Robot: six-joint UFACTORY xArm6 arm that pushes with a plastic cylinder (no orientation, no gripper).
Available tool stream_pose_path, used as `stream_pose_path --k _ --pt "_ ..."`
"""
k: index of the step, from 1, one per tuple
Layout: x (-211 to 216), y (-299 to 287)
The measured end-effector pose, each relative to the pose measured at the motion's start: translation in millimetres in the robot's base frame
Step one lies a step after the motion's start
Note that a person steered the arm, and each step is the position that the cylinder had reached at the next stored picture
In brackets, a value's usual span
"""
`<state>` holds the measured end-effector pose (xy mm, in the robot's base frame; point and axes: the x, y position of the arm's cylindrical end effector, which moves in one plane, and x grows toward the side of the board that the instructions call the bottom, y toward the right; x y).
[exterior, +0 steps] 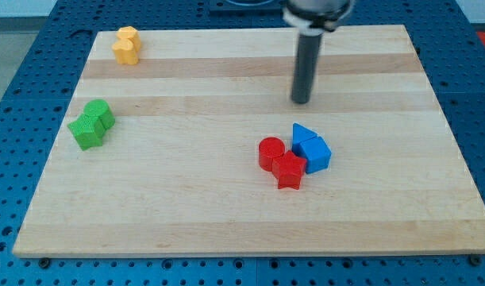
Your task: Point at the green circle
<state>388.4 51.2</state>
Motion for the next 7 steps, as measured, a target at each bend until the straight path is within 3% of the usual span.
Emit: stream_pose_path --k 1,3,4,5,6,7 --pt "29 -60" --pt "126 -184" --pt "137 -284" --pt "119 -353" --pt "110 -356" --pt "68 -356"
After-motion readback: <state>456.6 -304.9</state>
